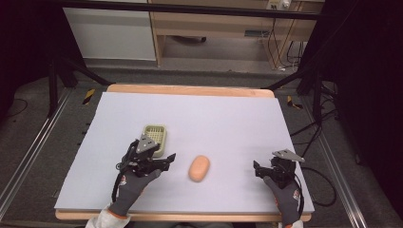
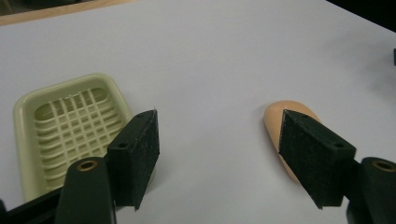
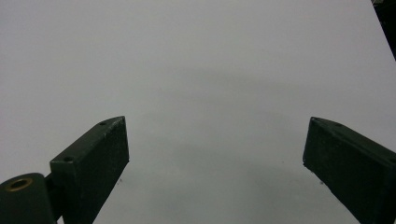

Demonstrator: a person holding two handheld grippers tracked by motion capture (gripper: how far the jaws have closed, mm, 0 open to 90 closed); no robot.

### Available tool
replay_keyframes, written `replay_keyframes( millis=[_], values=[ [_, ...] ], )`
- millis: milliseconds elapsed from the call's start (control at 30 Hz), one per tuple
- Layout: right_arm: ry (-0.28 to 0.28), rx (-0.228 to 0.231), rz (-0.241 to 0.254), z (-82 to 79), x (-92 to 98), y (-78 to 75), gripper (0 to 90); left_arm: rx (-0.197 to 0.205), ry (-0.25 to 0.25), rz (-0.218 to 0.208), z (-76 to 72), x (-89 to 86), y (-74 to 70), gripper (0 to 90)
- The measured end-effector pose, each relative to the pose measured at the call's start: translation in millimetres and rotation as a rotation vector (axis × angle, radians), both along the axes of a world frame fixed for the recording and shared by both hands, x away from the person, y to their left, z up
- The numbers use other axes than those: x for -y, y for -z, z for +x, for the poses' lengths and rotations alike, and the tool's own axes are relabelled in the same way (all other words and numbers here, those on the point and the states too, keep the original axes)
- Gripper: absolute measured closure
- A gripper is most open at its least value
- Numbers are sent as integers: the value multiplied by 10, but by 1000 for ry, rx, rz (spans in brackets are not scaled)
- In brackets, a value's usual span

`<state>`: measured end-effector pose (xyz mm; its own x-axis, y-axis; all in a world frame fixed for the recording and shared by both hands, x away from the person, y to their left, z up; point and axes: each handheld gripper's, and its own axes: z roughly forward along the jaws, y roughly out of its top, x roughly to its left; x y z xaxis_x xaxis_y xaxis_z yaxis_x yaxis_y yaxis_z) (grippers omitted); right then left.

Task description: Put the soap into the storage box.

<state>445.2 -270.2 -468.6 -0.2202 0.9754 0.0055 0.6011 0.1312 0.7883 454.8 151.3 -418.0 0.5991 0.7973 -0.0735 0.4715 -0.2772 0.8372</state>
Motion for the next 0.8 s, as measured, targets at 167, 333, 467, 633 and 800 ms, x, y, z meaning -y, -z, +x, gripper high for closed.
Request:
replay_keyframes(
  millis=[167,333,467,633,800],
  values=[
    [-1,-1,-1,2,-13,-5,75,-8,18,6,24,121,20,285],
    [-6,0,-4,6,-16,0,75,-13,34,4,42,206,33,284],
    [-6,0,-6,8,-27,-1,74,-19,43,9,58,275,47,284],
    [-6,-4,-2,11,-40,1,74,-22,53,10,74,366,55,283],
    [-10,-3,-3,11,-37,3,74,-39,67,24,95,479,108,276]
  ],
)
